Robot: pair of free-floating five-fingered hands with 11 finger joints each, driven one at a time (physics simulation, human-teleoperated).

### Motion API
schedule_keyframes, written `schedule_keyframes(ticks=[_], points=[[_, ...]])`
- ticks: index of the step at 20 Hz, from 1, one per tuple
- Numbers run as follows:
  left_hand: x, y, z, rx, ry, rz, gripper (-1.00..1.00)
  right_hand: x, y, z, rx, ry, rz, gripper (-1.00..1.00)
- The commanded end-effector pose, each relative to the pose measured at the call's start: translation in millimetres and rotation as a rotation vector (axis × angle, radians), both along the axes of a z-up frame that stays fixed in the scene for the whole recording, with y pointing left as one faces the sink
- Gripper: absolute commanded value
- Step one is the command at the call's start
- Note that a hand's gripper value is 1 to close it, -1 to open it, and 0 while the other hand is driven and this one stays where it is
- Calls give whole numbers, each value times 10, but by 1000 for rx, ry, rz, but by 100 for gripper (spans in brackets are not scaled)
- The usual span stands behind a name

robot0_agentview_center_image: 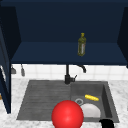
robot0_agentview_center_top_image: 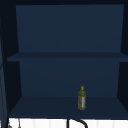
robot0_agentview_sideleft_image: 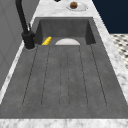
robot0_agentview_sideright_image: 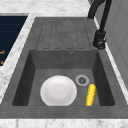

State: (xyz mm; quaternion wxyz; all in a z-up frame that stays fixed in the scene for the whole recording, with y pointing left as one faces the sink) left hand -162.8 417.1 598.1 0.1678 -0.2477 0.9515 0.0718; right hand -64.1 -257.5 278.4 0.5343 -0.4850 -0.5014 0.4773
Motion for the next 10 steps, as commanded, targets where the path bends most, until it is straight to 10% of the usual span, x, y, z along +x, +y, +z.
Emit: schedule_keyframes(ticks=[1, 7, 10], points=[[-255, 58, 0, -11, -88, 0, -100, 0, 0, 0, 0, 0, 0, 0], [-563, 386, -266, -23, -71, -19, -100, 0, 0, 0, 0, 0, 0, 0], [-405, 500, -401, -30, -86, -22, -100, 0, 0, 0, 0, 0, 0, 0]])
